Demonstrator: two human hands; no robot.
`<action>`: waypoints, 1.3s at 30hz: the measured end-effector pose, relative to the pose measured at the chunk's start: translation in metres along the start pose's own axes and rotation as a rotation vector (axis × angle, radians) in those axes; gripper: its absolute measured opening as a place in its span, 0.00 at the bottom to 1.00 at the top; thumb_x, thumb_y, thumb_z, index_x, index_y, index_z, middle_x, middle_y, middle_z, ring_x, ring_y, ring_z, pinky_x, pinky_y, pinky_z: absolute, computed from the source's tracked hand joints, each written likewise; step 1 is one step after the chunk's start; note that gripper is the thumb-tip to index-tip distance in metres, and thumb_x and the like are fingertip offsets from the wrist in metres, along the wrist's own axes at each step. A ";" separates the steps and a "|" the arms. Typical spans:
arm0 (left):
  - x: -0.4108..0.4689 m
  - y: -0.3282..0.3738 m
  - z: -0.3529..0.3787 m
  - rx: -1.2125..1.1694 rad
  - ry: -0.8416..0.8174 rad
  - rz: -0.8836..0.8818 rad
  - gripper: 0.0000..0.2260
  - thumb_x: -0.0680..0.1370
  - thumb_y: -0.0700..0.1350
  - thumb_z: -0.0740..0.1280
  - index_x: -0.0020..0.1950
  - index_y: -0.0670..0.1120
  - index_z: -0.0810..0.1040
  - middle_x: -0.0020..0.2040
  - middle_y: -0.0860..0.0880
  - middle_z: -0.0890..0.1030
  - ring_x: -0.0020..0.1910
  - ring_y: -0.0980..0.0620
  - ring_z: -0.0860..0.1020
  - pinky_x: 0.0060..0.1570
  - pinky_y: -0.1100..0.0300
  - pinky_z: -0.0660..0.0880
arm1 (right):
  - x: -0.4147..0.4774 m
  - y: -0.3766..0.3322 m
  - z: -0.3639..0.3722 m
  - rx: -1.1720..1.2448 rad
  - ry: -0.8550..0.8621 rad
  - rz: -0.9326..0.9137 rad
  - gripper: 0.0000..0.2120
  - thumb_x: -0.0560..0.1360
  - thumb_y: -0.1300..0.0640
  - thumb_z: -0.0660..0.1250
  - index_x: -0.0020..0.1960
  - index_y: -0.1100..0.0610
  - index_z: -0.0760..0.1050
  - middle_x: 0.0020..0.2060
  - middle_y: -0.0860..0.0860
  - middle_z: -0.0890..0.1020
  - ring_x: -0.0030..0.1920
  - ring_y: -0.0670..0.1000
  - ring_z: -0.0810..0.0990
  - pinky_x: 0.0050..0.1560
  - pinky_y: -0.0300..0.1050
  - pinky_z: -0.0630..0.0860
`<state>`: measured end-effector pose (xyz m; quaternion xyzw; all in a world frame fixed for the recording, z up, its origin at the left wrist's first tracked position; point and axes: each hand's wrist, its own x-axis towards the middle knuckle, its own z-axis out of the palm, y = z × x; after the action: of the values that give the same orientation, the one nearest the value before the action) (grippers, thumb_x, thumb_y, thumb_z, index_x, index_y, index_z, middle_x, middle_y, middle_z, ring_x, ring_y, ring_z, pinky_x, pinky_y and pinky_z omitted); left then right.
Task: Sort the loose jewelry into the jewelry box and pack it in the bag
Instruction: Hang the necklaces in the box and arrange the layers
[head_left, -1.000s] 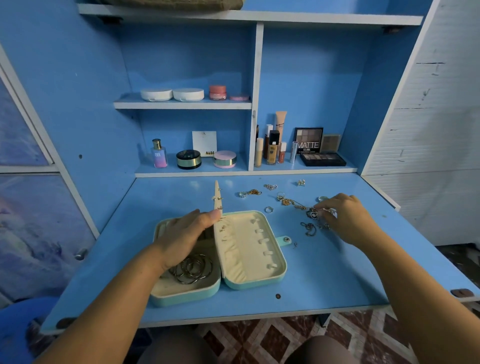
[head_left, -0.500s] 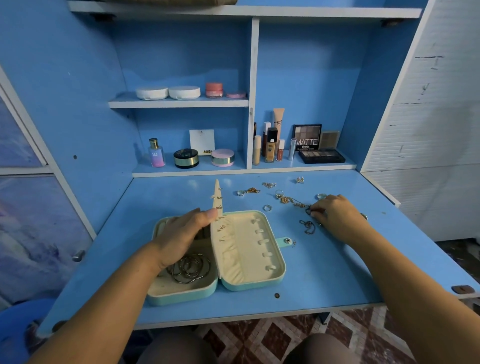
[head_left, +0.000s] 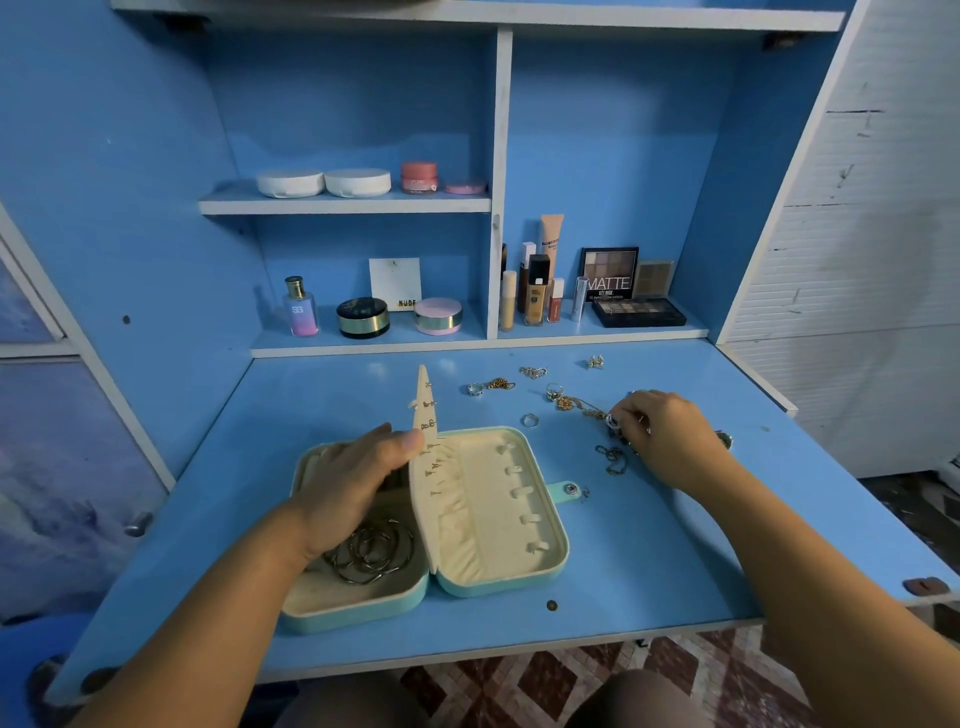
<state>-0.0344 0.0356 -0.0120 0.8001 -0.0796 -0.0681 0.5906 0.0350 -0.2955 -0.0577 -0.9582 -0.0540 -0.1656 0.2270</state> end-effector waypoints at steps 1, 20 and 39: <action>0.000 0.000 0.000 -0.008 0.007 0.004 0.22 0.61 0.72 0.62 0.46 0.62 0.83 0.51 0.59 0.84 0.60 0.52 0.78 0.69 0.43 0.66 | 0.001 -0.001 0.001 -0.018 -0.017 -0.009 0.06 0.78 0.59 0.63 0.47 0.57 0.79 0.41 0.50 0.79 0.46 0.52 0.73 0.43 0.43 0.66; 0.004 -0.010 -0.002 -0.011 0.010 0.044 0.25 0.56 0.81 0.62 0.46 0.72 0.81 0.63 0.53 0.79 0.70 0.47 0.70 0.73 0.42 0.60 | -0.007 0.031 -0.043 -0.244 -0.046 0.243 0.12 0.77 0.57 0.64 0.60 0.51 0.78 0.53 0.52 0.80 0.56 0.56 0.73 0.52 0.48 0.73; 0.001 -0.001 0.003 -0.062 0.008 -0.006 0.38 0.47 0.81 0.66 0.45 0.57 0.84 0.49 0.56 0.85 0.51 0.60 0.81 0.56 0.55 0.72 | -0.019 0.010 -0.022 -0.401 -0.202 0.206 0.23 0.76 0.38 0.57 0.70 0.37 0.64 0.62 0.51 0.69 0.63 0.57 0.63 0.62 0.52 0.62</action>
<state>-0.0343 0.0327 -0.0136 0.7819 -0.0730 -0.0692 0.6152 0.0125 -0.3153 -0.0496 -0.9962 0.0557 -0.0526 0.0415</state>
